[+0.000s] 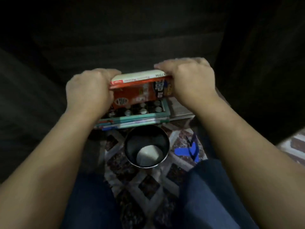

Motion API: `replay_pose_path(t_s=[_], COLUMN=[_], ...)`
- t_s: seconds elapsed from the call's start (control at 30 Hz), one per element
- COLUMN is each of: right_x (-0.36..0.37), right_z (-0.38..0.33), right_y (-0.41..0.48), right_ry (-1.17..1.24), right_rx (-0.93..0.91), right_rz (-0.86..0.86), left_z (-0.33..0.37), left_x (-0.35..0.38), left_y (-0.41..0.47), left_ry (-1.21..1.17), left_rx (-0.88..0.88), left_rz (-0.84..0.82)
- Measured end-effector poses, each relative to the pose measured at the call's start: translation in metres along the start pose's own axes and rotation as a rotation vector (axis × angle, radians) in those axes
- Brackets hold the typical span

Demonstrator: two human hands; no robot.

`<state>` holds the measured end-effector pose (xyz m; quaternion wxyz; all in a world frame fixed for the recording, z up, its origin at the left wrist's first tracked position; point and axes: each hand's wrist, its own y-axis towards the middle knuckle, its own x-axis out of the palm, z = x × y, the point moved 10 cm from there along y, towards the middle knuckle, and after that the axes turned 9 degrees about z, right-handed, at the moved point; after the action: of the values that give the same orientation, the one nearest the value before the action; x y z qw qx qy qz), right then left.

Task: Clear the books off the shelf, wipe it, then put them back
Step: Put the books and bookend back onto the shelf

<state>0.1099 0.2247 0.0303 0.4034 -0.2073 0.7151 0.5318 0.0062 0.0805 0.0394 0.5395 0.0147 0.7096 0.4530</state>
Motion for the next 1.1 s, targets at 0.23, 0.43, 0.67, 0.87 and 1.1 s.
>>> replay_pose_path(t_s=[0.23,0.43,0.67,0.87,1.1], right_x=[0.084,0.181,0.196,0.206,0.216], right_z=[-0.034,-0.009,-0.002,0.01,0.014], right_y=[0.012,-0.038,-0.039,-0.044,-0.051], right_ry=[0.051,0.051,0.083,0.158,0.057], right_rx=[-0.018,0.02,0.017,0.063,0.101], right_rz=[0.05,-0.612,-0.653,-0.673,-0.659], left_z=[-0.069,-0.069,-0.071,-0.069,-0.065], left_x=[0.075,0.183,0.19,0.199,0.199], left_y=[-0.02,-0.084,-0.086,-0.078,-0.077], left_ry=[0.013,-0.146,-0.044,-0.062,-0.084], left_rx=[-0.078,-0.01,0.059,-0.007,-0.11], left_rz=[0.011,-0.637,-0.552,-0.569,-0.584])
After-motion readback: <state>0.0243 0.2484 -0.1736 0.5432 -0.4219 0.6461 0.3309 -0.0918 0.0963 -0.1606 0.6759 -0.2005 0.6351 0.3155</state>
